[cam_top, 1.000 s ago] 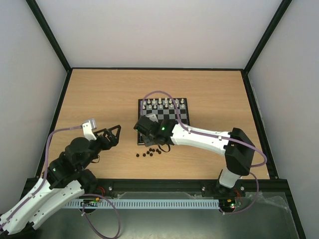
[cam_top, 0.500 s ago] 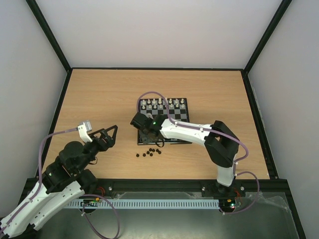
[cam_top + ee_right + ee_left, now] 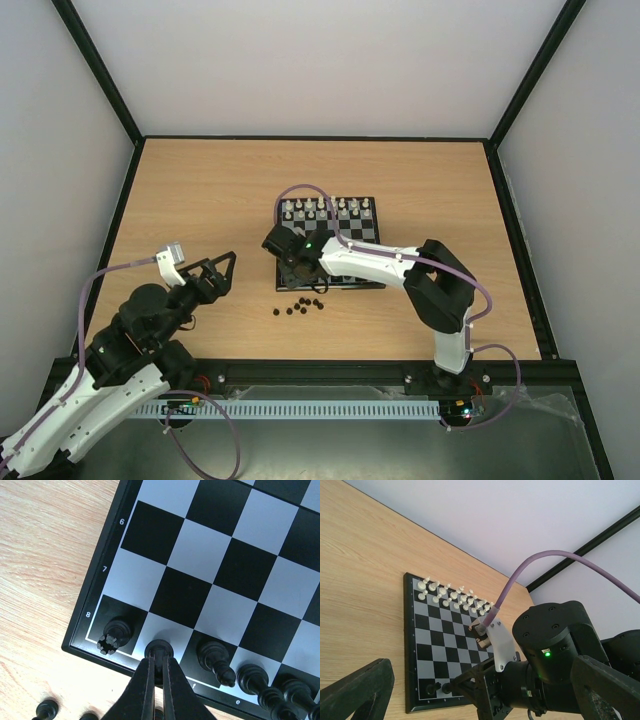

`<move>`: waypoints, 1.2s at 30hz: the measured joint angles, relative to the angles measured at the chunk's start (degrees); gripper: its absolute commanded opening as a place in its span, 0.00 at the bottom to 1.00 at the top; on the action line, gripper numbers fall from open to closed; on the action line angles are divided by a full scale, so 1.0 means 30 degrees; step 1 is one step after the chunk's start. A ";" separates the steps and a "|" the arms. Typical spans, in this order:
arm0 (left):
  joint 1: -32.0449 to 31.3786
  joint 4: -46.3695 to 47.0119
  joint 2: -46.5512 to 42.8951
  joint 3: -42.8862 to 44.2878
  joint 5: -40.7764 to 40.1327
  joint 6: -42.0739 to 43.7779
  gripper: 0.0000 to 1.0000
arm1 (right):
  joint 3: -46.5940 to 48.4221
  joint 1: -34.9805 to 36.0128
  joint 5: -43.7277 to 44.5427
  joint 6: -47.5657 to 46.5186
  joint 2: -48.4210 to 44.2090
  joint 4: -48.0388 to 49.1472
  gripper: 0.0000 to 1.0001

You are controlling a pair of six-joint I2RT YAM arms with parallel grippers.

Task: Set up the chess pieces on the board
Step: Place the chess piece on the chessboard.

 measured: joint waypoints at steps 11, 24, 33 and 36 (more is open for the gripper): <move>0.0000 -0.0007 0.0000 -0.0029 -0.0124 0.0000 0.99 | 0.0000 -0.0197 -0.0160 -0.0073 0.0051 0.0277 0.02; 0.0000 -0.0007 0.0000 -0.0036 -0.0124 0.0000 1.00 | 0.0000 -0.0219 -0.0299 -0.0109 0.0219 0.0488 0.12; 0.0000 -0.0007 0.0000 -0.0036 -0.0131 0.0000 0.99 | 0.0000 -0.0233 -0.0291 -0.0138 0.0219 0.0495 0.13; 0.0000 -0.0007 0.0000 -0.0036 -0.0131 0.0000 0.99 | 0.0000 -0.0233 -0.0284 -0.0131 0.0211 0.0495 0.13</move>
